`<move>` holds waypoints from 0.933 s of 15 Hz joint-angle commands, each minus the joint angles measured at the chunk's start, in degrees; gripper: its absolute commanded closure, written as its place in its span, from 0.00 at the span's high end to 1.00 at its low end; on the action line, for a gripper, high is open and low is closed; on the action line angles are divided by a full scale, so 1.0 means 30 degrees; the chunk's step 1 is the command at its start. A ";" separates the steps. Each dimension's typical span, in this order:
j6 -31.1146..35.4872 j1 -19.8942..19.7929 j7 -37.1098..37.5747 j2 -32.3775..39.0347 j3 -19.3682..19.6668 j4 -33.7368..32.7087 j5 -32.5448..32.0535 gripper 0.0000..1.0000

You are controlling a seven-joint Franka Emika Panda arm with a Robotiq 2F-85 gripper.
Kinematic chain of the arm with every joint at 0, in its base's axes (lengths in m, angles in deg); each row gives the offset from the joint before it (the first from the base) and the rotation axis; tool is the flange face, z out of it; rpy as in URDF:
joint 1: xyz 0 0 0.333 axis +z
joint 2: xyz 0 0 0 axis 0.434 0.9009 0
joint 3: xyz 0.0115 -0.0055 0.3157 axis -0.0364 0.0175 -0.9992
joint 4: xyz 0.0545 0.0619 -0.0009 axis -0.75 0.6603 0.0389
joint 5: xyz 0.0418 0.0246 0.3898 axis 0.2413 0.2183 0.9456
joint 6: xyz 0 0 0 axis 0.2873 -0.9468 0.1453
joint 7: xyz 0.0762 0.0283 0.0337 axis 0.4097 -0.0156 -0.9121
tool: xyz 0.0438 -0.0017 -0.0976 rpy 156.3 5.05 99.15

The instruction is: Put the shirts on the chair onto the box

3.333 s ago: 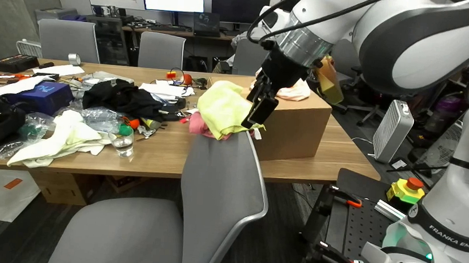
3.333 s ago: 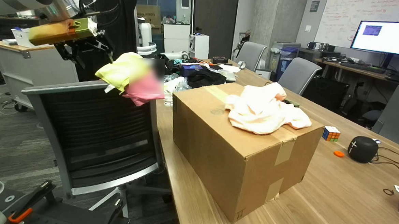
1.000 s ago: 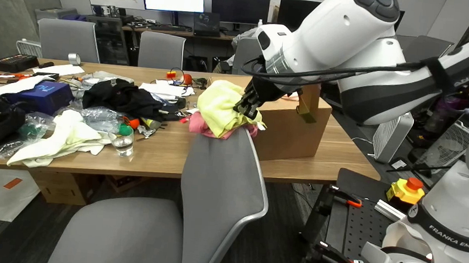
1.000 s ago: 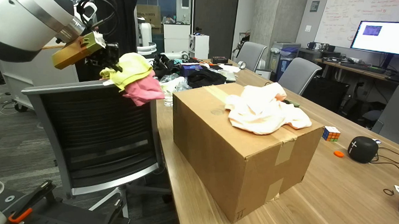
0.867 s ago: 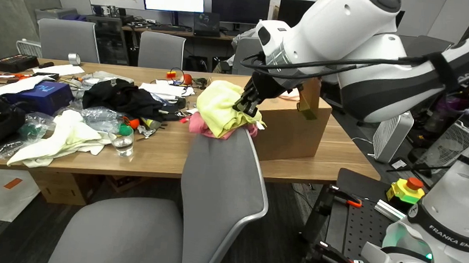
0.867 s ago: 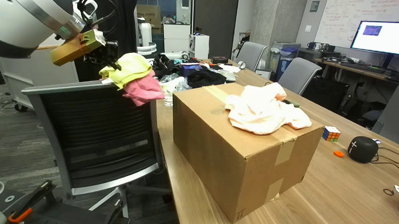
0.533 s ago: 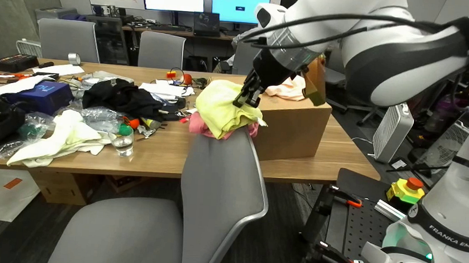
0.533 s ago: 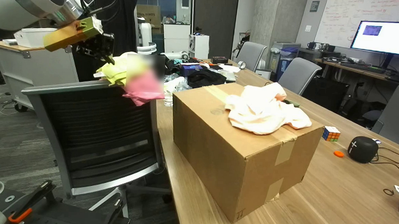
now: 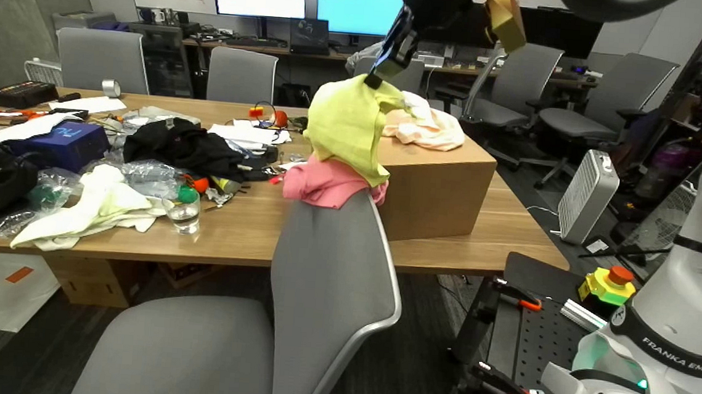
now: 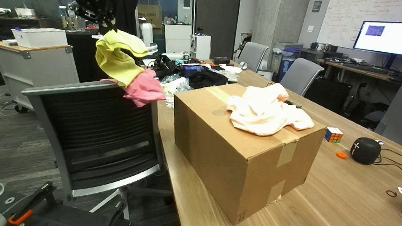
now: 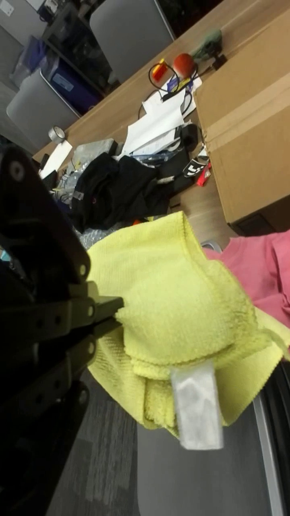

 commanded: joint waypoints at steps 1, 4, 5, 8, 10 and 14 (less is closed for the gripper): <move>-0.1779 0.0065 -0.0703 -0.0085 0.0762 -0.2042 0.0324 0.01; -0.3456 -0.0076 -0.0818 0.0143 0.1161 -0.3864 0.0350 0.01; -0.4050 -0.0139 -0.0862 0.0177 0.1264 -0.4494 0.0305 0.01; -0.5410 -0.0370 -0.0760 0.0511 0.1463 -0.6457 0.0126 0.01; -0.6012 -0.0576 -0.0636 0.0894 0.1557 -0.7778 -0.0024 0.01; -0.6943 -0.0986 -0.0734 0.2087 0.1951 -1.0145 -0.0023 0.01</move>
